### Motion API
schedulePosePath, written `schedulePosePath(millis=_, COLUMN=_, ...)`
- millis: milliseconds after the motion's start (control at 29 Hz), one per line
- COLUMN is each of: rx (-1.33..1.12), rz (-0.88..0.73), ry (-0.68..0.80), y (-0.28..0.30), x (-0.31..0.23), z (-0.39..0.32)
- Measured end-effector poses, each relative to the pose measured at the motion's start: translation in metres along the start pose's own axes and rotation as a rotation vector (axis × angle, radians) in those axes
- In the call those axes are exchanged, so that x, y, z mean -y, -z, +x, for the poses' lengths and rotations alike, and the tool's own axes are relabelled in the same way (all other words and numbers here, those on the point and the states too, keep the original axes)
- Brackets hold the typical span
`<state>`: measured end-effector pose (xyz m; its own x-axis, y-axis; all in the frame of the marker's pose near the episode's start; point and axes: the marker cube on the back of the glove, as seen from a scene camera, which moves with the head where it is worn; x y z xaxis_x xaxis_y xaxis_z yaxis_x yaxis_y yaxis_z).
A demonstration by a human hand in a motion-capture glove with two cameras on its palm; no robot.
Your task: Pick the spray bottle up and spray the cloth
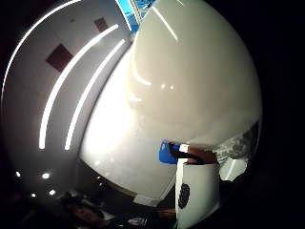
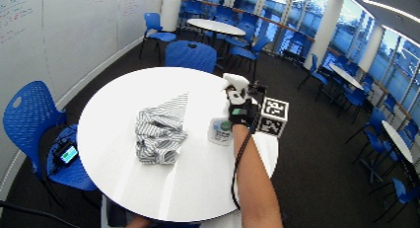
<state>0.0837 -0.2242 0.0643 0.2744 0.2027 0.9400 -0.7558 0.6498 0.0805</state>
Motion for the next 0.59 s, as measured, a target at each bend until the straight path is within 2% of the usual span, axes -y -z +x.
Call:
schedulePosePath(millis=345, rx=-0.127, rz=0.125, ry=0.234, y=0.002, x=0.011, z=-0.01)
schedulePosePath(millis=586, rx=-0.16, rz=0.179, ry=0.305, y=0.007, x=0.013, z=-0.025)
